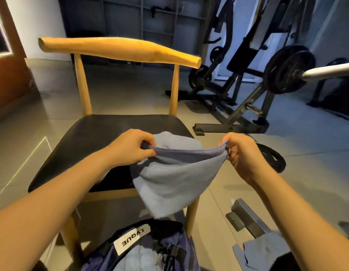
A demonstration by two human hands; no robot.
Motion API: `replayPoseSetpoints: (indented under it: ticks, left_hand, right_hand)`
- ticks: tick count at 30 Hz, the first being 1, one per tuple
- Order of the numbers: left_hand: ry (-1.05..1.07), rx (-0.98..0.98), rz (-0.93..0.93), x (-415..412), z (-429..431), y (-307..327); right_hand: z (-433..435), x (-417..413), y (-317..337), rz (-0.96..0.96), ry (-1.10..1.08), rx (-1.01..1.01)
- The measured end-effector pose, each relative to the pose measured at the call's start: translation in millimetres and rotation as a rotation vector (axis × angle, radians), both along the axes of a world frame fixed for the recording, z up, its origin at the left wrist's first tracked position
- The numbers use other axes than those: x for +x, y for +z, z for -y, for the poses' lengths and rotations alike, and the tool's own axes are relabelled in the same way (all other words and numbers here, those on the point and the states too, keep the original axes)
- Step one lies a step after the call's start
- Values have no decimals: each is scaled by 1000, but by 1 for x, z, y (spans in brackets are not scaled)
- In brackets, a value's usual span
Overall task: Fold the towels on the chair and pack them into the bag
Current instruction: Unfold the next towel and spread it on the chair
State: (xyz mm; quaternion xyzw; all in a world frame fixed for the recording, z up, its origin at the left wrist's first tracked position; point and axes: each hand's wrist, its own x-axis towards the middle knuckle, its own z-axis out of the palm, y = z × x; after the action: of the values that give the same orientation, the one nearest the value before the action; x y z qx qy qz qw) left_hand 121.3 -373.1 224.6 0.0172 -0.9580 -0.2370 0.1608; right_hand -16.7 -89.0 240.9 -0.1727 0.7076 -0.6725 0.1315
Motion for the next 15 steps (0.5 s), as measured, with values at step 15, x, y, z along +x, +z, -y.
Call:
replayPoseSetpoints:
  ticks: [15]
  left_hand:
    - [90,452,-13,-5,1,5]
  right_hand:
    - [8,-58,-29,287,-362,183]
